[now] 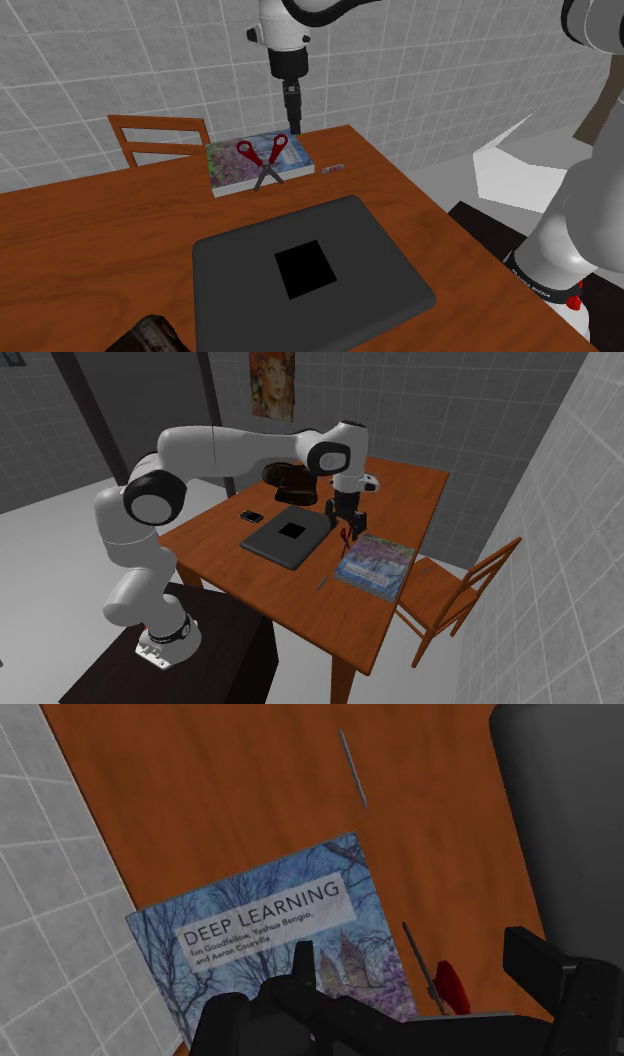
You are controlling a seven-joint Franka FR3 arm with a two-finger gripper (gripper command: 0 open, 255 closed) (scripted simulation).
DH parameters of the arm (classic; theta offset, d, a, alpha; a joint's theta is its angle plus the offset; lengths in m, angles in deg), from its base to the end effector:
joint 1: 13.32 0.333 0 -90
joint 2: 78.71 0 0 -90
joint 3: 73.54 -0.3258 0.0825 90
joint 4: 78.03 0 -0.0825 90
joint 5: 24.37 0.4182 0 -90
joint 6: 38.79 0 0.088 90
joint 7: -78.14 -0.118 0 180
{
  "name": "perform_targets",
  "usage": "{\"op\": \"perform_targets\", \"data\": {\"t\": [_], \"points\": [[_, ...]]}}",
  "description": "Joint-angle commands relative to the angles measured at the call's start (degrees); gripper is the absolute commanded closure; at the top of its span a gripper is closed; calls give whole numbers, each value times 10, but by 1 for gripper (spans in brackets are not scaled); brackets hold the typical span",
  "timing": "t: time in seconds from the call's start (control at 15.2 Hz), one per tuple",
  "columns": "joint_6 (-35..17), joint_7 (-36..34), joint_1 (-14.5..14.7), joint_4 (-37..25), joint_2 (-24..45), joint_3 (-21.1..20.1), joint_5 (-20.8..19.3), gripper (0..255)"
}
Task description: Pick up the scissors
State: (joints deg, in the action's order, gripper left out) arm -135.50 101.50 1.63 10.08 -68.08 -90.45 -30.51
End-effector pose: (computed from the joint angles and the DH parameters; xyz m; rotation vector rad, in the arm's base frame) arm 0.5649 0.3209 0.5397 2.7283 1.4442 -0.0360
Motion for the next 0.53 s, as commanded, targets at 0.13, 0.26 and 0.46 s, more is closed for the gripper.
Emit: {"op": "perform_targets", "data": {"t": [0.13,0.26,0.46], "points": [[32,17,35,-92,84,-19,-28,0],[50,27,56,-142,128,-27,-44,0],[41,30,63,-144,143,-29,-49,0]]}}
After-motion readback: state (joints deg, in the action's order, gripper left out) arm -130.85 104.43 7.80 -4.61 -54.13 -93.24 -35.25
